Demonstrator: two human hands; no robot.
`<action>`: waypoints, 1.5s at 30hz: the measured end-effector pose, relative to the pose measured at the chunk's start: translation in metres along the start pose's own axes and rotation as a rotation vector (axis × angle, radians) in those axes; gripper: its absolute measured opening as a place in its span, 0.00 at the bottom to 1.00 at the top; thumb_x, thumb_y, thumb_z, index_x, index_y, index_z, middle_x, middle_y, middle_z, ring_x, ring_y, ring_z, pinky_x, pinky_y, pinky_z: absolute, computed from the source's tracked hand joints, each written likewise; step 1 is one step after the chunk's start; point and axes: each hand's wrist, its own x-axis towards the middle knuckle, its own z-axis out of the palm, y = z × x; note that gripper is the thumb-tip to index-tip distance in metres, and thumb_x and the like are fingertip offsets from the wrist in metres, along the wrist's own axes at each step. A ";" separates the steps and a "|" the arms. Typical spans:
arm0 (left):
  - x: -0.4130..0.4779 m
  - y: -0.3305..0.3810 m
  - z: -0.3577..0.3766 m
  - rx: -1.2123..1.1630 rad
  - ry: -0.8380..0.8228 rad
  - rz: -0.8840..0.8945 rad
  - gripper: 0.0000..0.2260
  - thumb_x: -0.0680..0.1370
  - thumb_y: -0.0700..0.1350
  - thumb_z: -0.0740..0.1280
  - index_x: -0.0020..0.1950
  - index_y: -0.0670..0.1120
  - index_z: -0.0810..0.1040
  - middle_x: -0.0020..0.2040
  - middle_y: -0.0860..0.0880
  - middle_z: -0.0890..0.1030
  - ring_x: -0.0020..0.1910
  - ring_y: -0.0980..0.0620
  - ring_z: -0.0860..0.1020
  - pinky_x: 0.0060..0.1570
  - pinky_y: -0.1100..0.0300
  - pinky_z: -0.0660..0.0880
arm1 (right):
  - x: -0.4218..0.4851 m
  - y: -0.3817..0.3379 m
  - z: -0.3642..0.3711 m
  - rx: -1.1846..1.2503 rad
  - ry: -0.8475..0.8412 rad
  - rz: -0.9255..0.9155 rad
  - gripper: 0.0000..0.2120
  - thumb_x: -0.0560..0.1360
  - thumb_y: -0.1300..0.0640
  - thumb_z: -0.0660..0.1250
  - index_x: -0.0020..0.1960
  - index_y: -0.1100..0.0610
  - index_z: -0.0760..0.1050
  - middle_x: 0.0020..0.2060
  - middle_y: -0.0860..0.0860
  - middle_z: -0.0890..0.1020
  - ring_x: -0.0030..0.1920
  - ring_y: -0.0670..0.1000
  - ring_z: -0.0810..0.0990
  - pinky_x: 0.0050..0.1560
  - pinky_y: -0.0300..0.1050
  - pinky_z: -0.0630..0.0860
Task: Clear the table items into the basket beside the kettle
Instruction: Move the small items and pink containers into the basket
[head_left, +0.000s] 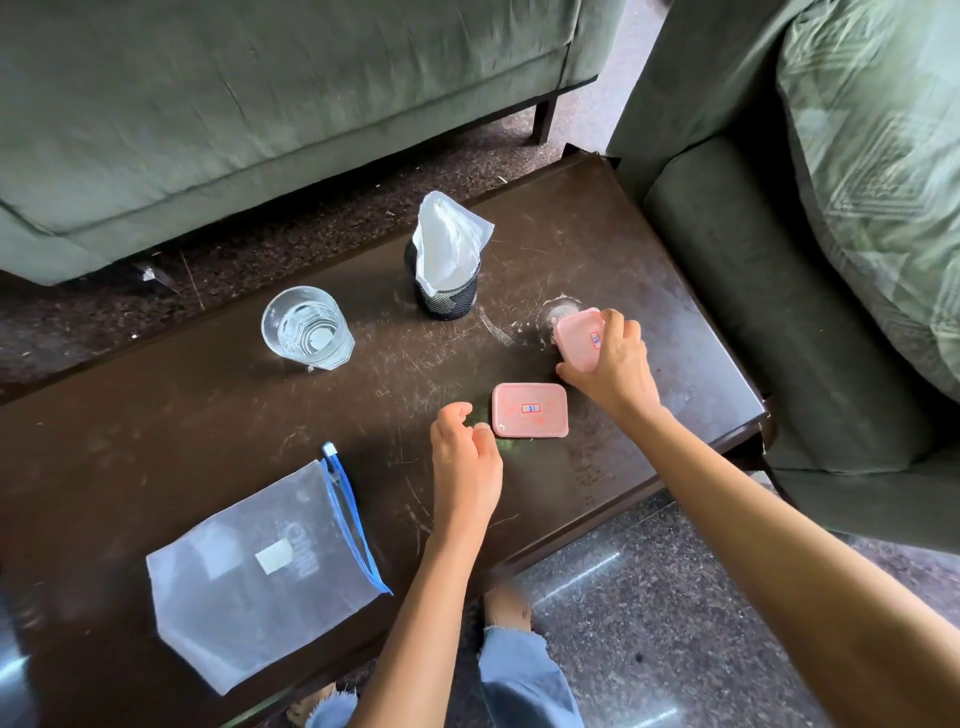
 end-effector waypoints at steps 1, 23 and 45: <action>0.000 -0.001 -0.003 -0.007 0.002 0.002 0.14 0.80 0.41 0.57 0.66 0.44 0.67 0.67 0.44 0.70 0.52 0.56 0.72 0.44 0.68 0.68 | 0.000 -0.003 0.001 0.034 0.000 0.017 0.38 0.66 0.51 0.75 0.68 0.59 0.61 0.60 0.60 0.69 0.58 0.63 0.70 0.53 0.58 0.72; -0.009 -0.108 -0.265 -0.300 0.506 -0.098 0.13 0.79 0.38 0.58 0.64 0.41 0.70 0.64 0.43 0.73 0.53 0.56 0.72 0.46 0.74 0.63 | -0.168 -0.338 0.053 0.303 -0.119 -0.703 0.37 0.65 0.57 0.77 0.71 0.53 0.67 0.54 0.51 0.70 0.52 0.46 0.69 0.51 0.28 0.63; -0.085 -0.302 -0.448 -0.426 0.889 -0.285 0.07 0.77 0.34 0.60 0.54 0.39 0.74 0.52 0.43 0.80 0.52 0.45 0.78 0.51 0.69 0.70 | -0.377 -0.650 0.267 -0.037 -0.401 -1.269 0.29 0.63 0.46 0.76 0.61 0.54 0.74 0.53 0.57 0.77 0.52 0.61 0.73 0.58 0.52 0.68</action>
